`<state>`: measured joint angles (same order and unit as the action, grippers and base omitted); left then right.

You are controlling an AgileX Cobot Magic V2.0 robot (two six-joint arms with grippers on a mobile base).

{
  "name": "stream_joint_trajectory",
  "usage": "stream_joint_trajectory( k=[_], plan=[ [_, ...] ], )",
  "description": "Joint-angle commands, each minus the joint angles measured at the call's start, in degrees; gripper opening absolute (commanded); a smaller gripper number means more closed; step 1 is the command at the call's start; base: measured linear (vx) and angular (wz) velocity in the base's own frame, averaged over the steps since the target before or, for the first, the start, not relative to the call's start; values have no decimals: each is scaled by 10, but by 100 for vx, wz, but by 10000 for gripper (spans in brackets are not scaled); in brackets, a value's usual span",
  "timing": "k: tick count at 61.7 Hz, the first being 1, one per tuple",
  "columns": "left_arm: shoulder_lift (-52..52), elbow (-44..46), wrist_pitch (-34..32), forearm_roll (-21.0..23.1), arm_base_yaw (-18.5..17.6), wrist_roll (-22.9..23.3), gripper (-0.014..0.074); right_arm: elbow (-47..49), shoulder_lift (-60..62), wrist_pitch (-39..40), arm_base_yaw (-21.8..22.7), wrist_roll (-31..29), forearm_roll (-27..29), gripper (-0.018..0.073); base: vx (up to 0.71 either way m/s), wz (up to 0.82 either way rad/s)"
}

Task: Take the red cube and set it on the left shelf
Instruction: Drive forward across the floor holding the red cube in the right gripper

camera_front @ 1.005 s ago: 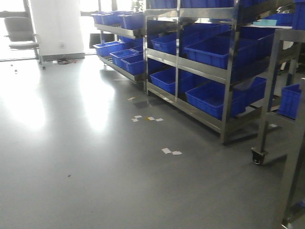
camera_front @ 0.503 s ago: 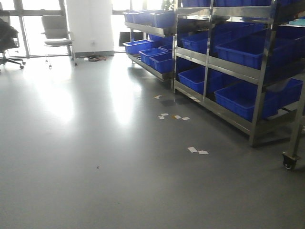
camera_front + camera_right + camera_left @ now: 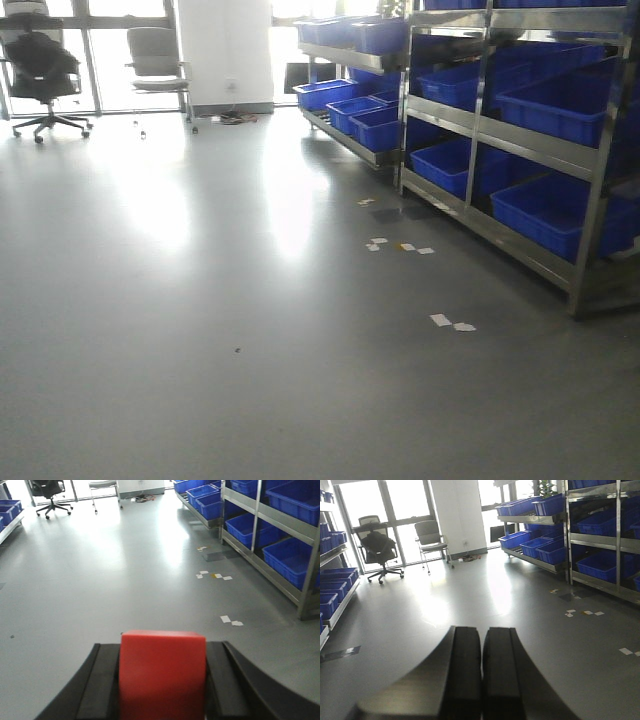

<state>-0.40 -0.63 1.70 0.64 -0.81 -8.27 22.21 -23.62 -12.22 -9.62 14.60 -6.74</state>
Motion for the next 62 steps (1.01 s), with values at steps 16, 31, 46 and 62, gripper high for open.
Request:
stream_joint_trajectory(
  k=[16, 31, 46, 62],
  plan=[
    [0, -13, -52, 3, -3, 0, 106, 17, -2, 51, 4, -5, -6, 57, 15, 30],
    [0, -13, -52, 3, -3, 0, 106, 17, -2, 51, 4, -5, -6, 57, 27, 18],
    [0, -13, -52, 3, -3, 0, 106, 17, -2, 51, 4, -5, -6, 57, 37, 8],
    [0, -13, -52, 3, -3, 0, 106, 17, -2, 51, 4, -5, -6, 57, 43, 13]
  ],
)
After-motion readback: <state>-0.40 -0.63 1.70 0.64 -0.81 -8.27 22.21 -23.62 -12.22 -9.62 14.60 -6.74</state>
